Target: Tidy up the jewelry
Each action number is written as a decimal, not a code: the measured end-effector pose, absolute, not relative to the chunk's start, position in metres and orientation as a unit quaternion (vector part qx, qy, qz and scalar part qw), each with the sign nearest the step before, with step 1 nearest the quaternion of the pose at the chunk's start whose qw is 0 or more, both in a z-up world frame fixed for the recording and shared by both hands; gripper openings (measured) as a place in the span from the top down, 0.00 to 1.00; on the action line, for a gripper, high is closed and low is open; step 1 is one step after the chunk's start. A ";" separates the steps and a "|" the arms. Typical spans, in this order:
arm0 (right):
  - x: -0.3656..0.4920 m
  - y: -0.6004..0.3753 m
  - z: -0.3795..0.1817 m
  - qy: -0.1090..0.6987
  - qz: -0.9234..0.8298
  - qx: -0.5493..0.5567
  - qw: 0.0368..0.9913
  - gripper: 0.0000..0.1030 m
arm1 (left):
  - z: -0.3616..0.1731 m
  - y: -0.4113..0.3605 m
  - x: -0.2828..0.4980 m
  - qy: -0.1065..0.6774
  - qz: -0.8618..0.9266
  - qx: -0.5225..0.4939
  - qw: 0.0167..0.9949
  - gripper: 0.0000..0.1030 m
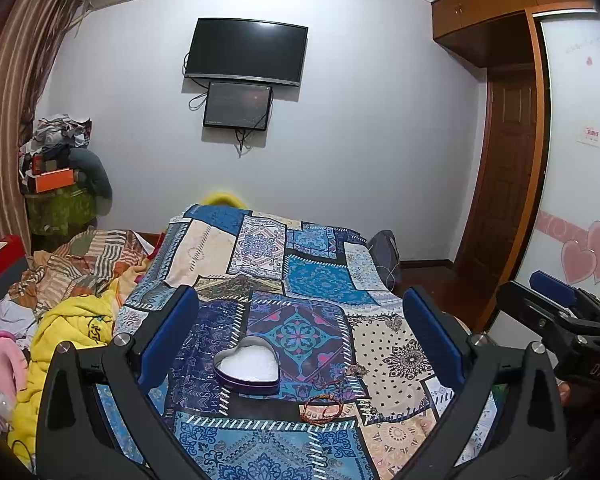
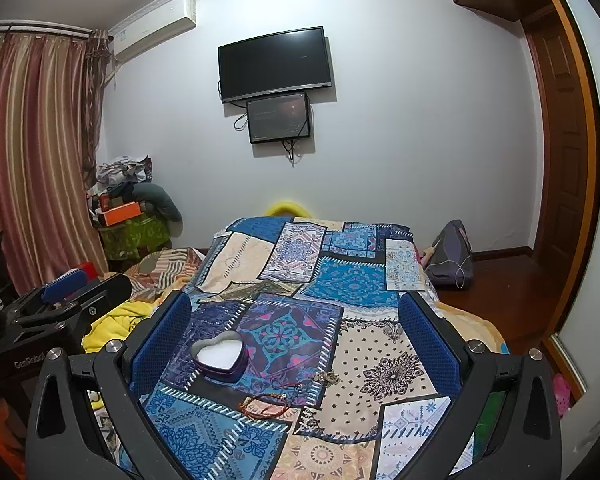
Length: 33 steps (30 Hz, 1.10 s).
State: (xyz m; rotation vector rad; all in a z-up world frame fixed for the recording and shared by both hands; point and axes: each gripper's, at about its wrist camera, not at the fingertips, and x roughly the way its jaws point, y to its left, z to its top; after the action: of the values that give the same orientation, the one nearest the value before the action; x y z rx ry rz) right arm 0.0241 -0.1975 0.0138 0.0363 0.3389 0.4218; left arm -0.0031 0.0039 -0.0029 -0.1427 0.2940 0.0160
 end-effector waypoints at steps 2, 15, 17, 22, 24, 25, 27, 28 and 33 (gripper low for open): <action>0.024 -0.198 0.014 0.167 0.208 0.018 0.963 0.00 | -0.002 0.004 -0.003 0.146 0.009 -0.071 0.987 0.00; 0.025 -0.199 0.015 0.170 0.207 0.021 0.963 0.00 | -0.003 0.005 -0.004 0.148 0.008 -0.071 0.986 0.00; 0.025 -0.199 0.015 0.170 0.207 0.022 0.963 0.00 | -0.003 0.005 -0.004 0.148 0.009 -0.071 0.986 0.00; 0.026 -0.200 0.014 0.170 0.208 0.021 0.963 0.00 | -0.002 0.005 -0.005 0.149 0.008 -0.073 0.986 0.00; 0.026 -0.199 0.014 0.170 0.207 0.022 0.963 0.00 | -0.003 0.005 -0.005 0.148 0.008 -0.072 0.986 0.00; 0.026 -0.199 0.014 0.170 0.207 0.022 0.963 0.00 | -0.003 0.006 -0.005 0.148 0.008 -0.072 0.986 0.00; 0.025 -0.199 0.013 0.169 0.207 0.022 0.963 0.00 | -0.002 0.006 -0.005 0.148 0.008 -0.072 0.986 0.00; 0.025 -0.199 0.013 0.170 0.207 0.022 0.963 0.00 | -0.002 0.006 -0.005 0.149 0.007 -0.072 0.986 0.01; 0.025 -0.199 0.013 0.170 0.207 0.021 0.963 0.00 | -0.003 0.005 -0.004 0.149 0.008 -0.072 0.986 0.00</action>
State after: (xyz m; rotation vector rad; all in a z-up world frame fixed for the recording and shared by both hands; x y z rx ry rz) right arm 0.0253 -0.1988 0.0128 0.0433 0.3435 0.4184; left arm -0.0044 0.0048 -0.0026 -0.1439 0.3001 0.0153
